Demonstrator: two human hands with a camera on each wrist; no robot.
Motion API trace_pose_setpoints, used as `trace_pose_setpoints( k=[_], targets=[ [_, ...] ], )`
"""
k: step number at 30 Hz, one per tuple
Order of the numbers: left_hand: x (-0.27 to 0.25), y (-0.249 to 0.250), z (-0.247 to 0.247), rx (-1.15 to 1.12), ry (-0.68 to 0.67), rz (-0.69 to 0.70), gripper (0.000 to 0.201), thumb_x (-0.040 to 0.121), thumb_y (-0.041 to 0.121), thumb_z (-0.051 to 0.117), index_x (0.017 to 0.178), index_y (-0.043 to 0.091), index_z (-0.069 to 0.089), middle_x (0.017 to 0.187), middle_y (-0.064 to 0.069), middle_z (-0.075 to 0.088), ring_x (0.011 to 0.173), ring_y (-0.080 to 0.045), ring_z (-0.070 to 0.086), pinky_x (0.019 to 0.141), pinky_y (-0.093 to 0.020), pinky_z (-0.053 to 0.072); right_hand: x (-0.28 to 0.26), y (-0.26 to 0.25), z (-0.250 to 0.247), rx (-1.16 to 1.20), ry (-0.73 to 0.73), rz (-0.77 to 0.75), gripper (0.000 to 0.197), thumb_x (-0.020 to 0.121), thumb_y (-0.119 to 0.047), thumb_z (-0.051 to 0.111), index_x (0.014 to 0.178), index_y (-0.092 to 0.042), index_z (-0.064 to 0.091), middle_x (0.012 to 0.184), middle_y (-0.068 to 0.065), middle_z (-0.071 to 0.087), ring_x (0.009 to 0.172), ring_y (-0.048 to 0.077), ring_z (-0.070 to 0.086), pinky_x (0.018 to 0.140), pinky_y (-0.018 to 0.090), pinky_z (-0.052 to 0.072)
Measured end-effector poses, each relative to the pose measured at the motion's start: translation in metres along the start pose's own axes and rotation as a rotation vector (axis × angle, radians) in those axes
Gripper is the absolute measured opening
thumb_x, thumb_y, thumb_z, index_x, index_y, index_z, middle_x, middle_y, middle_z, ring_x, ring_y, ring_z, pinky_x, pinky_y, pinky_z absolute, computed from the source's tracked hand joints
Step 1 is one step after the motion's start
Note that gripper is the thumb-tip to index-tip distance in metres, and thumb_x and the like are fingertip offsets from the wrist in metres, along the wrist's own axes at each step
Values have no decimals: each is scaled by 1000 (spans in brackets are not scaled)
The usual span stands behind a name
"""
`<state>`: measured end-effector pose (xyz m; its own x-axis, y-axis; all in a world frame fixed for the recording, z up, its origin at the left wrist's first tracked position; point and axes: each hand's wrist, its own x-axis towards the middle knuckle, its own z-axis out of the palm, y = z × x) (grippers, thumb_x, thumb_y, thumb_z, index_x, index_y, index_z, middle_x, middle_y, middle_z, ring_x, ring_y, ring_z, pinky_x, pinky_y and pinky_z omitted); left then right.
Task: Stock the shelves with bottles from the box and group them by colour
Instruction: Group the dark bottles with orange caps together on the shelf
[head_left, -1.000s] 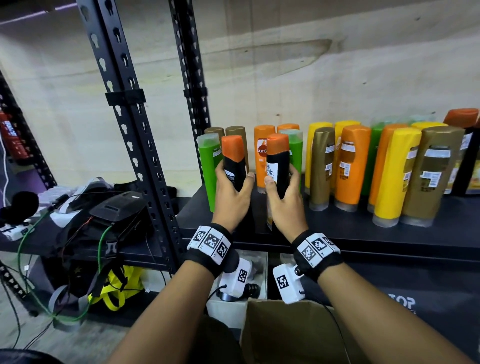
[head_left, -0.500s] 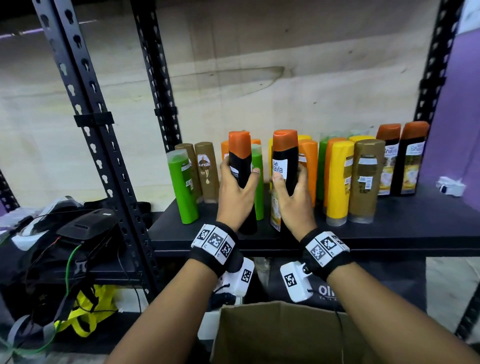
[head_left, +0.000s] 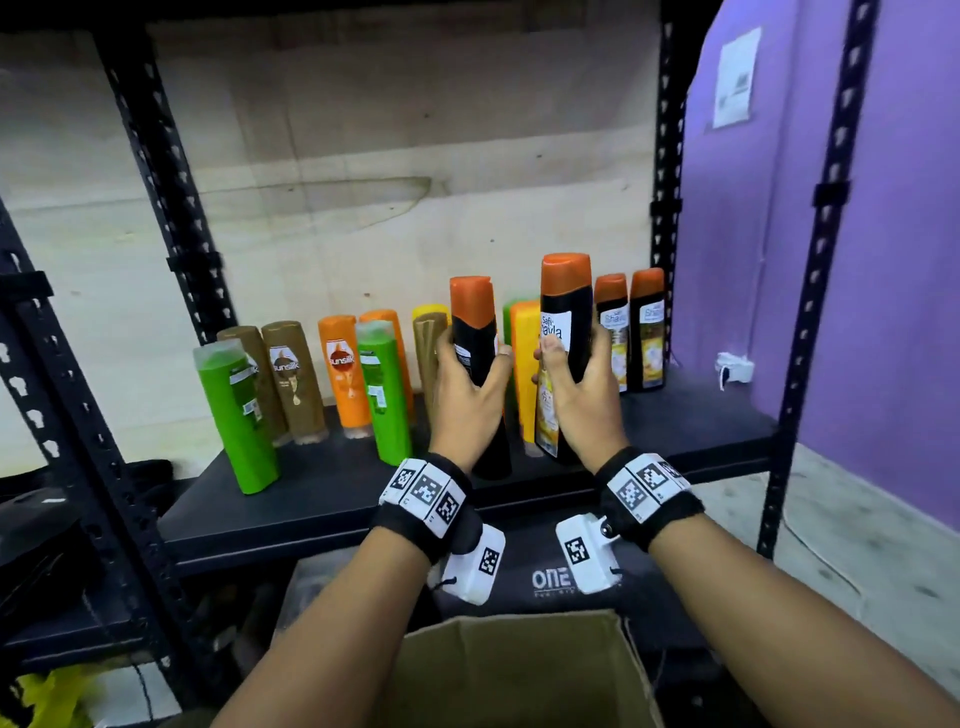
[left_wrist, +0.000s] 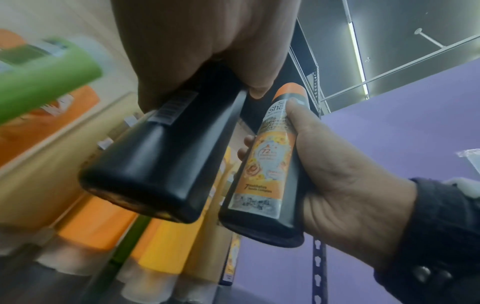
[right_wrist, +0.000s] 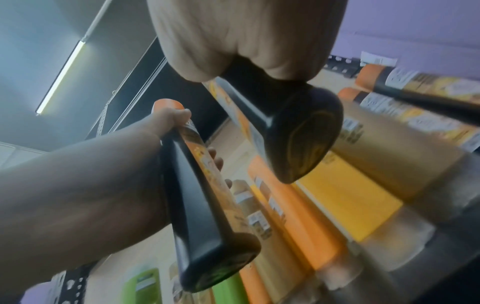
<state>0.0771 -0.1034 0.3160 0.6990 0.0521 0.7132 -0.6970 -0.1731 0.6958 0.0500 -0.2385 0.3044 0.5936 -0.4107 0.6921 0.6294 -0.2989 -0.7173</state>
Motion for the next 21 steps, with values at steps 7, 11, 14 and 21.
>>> trace_pose_setpoints(
  k=[7,11,14,21],
  targets=[
    [-10,13,62,-107,-113,-40,60,97,33,66,147,21,35,122,13,61,109,12,58,86,-3,42,18,2,-63,-50,51,5,49,90,-72,51,129,-44,43,114,-34,64,108,-12,60,82,0,42],
    [-15,15,101,-144,-154,-50,61,98,31,64,149,20,32,131,12,58,118,9,54,96,-10,42,25,16,-97,-45,92,31,54,89,-74,49,131,-40,43,113,-30,67,106,-11,62,80,1,44],
    [-20,8,128,-144,-205,-51,70,98,36,63,154,21,24,150,5,47,138,-5,43,113,-23,35,32,35,-121,-56,81,66,34,92,-71,47,122,-57,41,113,-35,65,107,-12,61,80,1,44],
    [-28,-15,183,-145,-271,-126,65,98,35,63,150,26,25,144,10,50,128,2,47,95,2,33,54,82,-161,-91,44,95,57,94,-68,46,137,-31,40,116,-32,63,111,-9,60,89,10,46]
  ],
)
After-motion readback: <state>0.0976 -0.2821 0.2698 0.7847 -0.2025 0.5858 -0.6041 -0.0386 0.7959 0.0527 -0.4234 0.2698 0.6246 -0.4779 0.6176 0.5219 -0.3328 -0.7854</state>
